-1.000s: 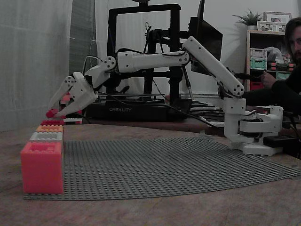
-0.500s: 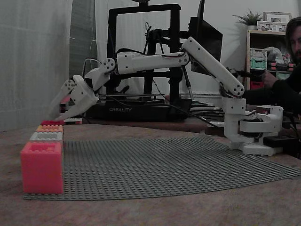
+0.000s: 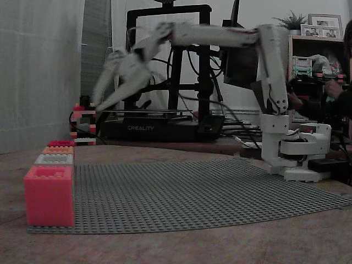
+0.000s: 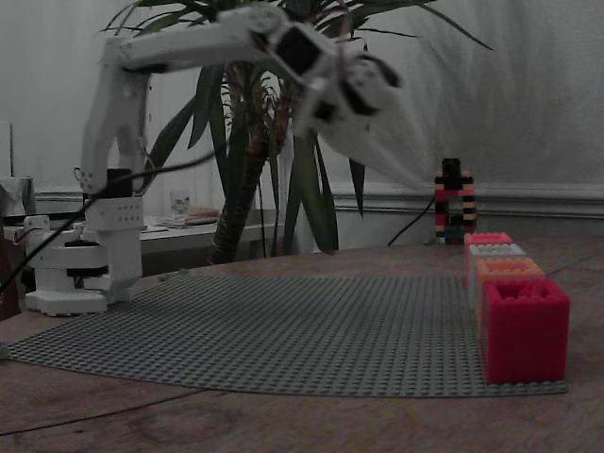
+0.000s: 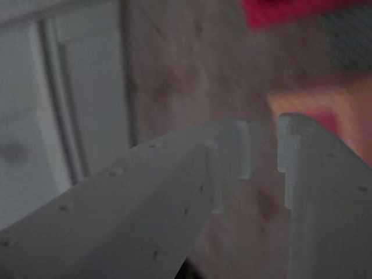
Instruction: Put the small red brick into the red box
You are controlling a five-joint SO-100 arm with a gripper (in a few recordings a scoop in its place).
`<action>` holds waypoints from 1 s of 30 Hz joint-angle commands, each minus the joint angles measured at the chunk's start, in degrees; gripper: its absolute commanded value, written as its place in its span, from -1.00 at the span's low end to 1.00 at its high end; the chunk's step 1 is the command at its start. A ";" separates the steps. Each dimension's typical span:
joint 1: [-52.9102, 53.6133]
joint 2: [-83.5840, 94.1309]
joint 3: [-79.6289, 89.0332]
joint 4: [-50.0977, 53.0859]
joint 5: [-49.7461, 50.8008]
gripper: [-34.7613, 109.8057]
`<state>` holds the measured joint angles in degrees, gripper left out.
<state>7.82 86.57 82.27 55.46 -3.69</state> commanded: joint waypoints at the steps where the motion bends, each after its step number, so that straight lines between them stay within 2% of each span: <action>1: -3.60 27.77 24.43 2.02 -1.14 -0.52; 6: -9.49 51.42 48.16 9.93 0.18 -0.52; 12: -9.32 75.32 67.41 15.29 1.32 -0.52; 26: -8.88 97.03 81.04 24.79 1.14 -0.52; 30: -8.88 97.91 81.12 25.31 2.11 -0.52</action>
<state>-0.44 183.34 163.92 78.93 -1.93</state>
